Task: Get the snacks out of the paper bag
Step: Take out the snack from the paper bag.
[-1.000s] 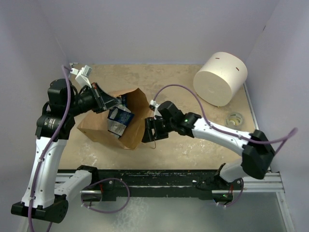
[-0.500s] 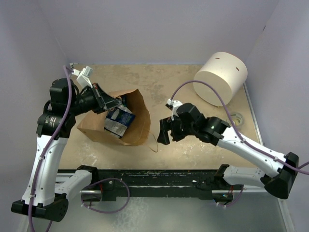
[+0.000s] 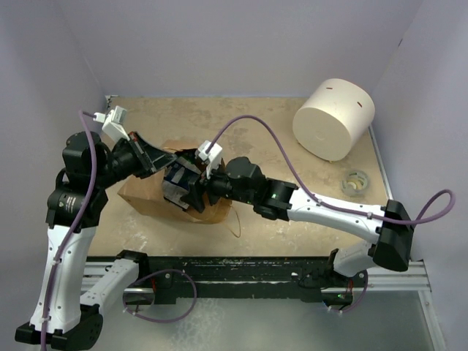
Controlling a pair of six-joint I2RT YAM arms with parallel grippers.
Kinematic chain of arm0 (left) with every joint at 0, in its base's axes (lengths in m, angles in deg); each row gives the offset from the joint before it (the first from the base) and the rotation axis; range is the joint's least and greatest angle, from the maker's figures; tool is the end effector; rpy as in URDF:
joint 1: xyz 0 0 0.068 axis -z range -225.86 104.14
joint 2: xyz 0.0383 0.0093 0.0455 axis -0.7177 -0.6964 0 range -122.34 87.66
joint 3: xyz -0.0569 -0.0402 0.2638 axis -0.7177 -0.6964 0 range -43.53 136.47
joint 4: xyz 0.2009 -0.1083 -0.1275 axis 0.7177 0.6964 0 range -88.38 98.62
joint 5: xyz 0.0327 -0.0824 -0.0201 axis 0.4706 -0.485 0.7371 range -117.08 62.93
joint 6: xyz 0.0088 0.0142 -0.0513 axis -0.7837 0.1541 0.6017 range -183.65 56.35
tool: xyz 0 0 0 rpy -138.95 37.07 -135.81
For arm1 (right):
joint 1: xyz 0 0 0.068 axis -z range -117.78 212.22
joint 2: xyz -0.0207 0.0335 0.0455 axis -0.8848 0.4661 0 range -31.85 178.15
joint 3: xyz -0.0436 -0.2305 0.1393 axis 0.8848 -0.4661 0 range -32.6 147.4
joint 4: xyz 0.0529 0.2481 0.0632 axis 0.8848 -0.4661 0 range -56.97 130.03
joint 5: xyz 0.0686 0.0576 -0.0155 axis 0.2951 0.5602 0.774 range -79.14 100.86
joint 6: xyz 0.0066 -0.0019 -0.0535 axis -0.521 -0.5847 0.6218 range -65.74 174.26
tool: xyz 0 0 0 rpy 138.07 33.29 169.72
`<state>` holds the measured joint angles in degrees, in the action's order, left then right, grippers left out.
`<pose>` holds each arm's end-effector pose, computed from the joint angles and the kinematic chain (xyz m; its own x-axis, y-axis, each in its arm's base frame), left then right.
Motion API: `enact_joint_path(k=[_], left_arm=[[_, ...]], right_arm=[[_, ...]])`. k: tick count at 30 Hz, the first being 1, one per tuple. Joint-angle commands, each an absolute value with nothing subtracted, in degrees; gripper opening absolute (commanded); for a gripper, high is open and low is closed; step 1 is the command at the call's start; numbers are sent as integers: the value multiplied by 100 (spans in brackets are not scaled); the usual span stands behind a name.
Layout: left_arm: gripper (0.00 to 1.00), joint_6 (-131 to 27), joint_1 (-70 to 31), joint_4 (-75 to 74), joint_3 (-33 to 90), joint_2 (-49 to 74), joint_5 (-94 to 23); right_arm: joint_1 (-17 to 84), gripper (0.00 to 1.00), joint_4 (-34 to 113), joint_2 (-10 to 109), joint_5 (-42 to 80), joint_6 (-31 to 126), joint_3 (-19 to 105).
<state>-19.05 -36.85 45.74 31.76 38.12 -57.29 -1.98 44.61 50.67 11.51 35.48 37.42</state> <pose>0.1380 -0.0400 0.4418 -0.6479 -0.5116 -0.5643 0.2136 0.5891 -0.7793 0.1503 0.3120 0.3657 -0.3483 0.0194 -0.9372 -0.8375 0.4425 0.3205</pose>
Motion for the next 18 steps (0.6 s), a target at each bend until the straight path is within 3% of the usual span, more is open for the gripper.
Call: enact_joint_path(k=[1, 6, 11, 14, 18], left_arm=[[0, -1825, -3681, 3788, 2793, 4113, -5405], [0, -1870, -3683, 3779, 2561, 4342, -5243], [0, -2039, -3682, 3779, 2615, 4384, -5263], [0, -2100, -3681, 3738, 2557, 4404, -5415], [0, -2185, -3681, 3622, 2494, 4466, -5649]], right_arm=[[-185, 78, 6483, 5014, 703, 5145, 2996], [-150, 77, 7010, 5148, 136, 5244, 2352], [-158, 65, 7822, 5524, 1070, 6186, 2166], [-154, 67, 8993, 5837, 1419, 6714, 1824], [-143, 73, 9287, 6442, 1807, 7551, 2117]])
